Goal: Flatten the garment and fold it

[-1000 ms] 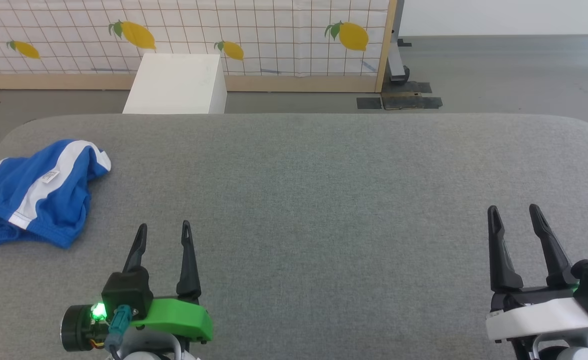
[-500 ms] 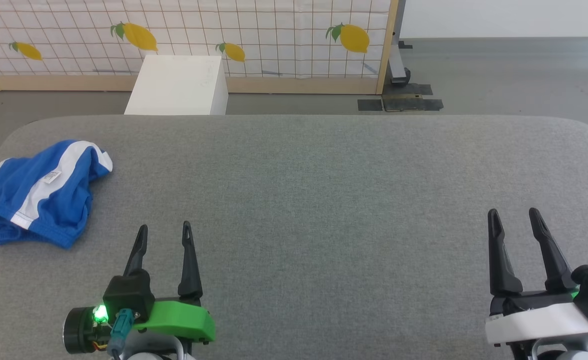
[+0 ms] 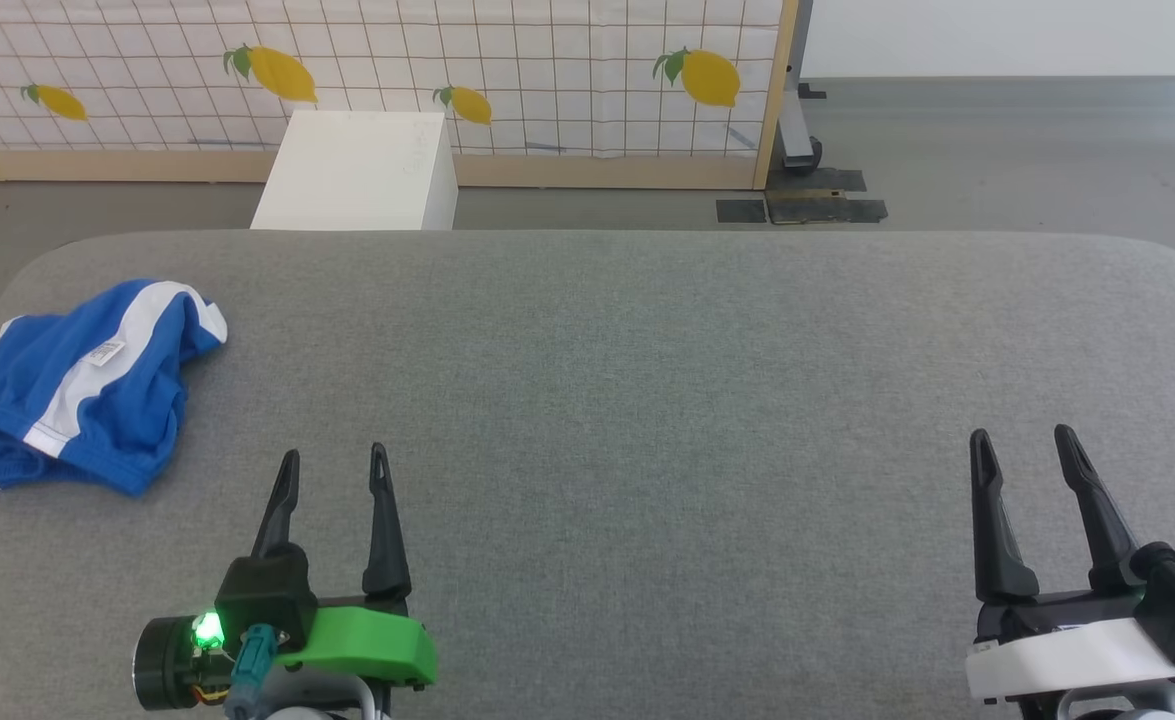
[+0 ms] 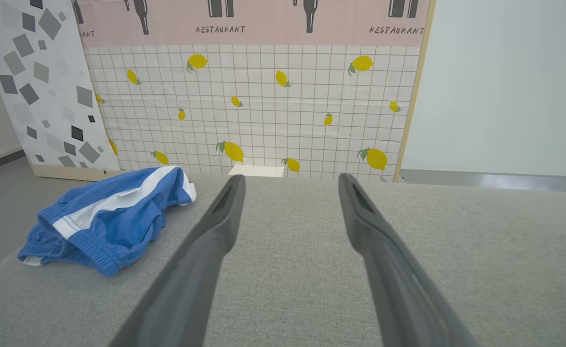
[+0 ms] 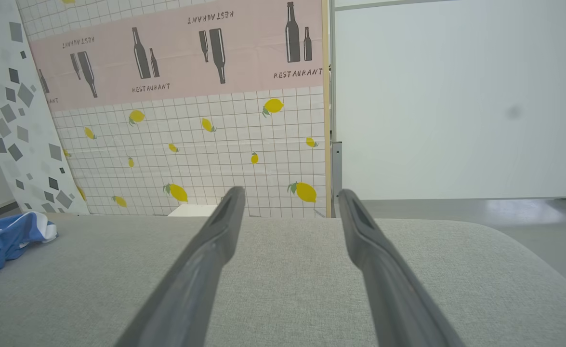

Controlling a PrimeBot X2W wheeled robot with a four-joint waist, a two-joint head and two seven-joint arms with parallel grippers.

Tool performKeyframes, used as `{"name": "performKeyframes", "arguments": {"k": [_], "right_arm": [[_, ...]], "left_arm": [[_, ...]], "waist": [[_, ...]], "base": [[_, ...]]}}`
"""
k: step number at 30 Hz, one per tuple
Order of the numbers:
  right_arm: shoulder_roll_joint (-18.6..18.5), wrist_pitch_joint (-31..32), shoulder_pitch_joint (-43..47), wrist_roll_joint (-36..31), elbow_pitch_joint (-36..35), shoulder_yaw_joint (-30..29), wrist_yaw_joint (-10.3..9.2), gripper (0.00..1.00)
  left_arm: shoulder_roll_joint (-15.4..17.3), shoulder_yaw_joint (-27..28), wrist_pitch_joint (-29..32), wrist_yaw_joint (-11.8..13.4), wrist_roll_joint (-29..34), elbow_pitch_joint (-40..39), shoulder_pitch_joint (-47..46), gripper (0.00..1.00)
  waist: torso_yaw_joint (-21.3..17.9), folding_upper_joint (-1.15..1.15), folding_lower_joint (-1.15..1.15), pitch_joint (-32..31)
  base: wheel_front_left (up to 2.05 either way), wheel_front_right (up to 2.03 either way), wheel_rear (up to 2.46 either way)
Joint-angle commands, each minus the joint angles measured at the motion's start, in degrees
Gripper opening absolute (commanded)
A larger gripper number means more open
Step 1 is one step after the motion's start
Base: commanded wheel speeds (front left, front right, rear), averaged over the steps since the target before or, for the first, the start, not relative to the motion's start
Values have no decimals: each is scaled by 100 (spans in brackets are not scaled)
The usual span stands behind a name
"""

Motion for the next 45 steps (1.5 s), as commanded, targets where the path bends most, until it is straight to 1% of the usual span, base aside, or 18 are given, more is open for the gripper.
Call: {"name": "performKeyframes", "arguments": {"k": [1, 33, 39, 45], "right_arm": [[10, -80, 82, -7, 10, 12, -8, 100], [11, -124, 91, -11, 63, 28, -9, 100], [11, -124, 80, -17, 40, 2, -9, 100], [11, -124, 86, -37, 11, 7, -9, 100]], "left_arm": [[-25, -22, -63, 43, -7, 22, -65, 100], [-26, -47, -106, 51, -87, 149, -95, 100], [-26, -33, -106, 39, -84, 174, -154, 100], [-26, 42, -106, 34, -89, 196, -186, 100]], "waist": [[4, 0, 0, 1], [60, 0, 0, 20], [255, 0, 0, 63], [675, 0, 0, 109]], "base": [[0, 0, 0], [0, 0, 0], [0, 0, 0], [0, 0, 0]]}}
